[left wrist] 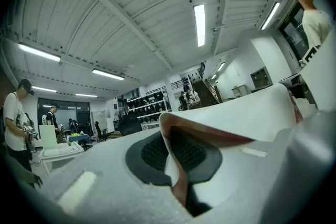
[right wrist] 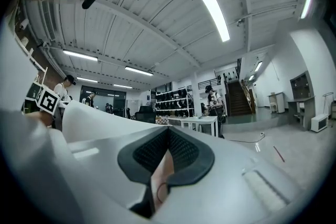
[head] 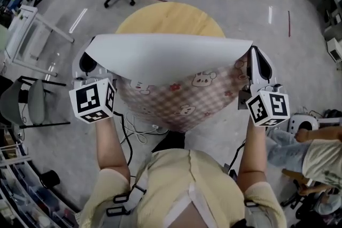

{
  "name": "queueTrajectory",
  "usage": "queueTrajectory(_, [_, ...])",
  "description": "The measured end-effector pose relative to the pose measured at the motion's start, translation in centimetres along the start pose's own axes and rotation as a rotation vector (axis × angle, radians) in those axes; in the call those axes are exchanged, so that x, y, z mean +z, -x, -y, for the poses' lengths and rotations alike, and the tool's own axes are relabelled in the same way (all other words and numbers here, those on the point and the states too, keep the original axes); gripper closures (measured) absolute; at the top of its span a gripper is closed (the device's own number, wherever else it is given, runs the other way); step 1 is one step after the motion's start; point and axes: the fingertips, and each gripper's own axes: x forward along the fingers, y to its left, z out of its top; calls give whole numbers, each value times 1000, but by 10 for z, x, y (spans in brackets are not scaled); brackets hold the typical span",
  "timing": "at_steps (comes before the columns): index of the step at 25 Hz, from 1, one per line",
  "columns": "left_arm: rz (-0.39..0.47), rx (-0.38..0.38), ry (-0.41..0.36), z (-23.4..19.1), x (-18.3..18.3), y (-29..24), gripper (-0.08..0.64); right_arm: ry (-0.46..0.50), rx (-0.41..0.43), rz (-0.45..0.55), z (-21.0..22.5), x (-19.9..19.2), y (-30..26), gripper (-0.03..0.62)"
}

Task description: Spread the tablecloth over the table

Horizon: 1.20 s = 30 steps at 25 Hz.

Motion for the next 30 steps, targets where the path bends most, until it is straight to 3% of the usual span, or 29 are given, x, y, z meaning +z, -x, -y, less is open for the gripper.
queueTrajectory(9, [-26,-39,-22,-8,-19,-113,554,1,-15,-56,25,-26,-96,586])
queueTrajectory(15, [-87,-101,-61,9,-60,-199,554,-13,-48,-139,57,-65,-159,584])
queueTrajectory(21, [-154,-143,-78,17,-93,-219,554,-18,-103,-217,63,-93,-175,586])
queueTrajectory(30, [-247,-180,-90,21,-121,-236,554,2,-70,-271,66,-112,-189,585])
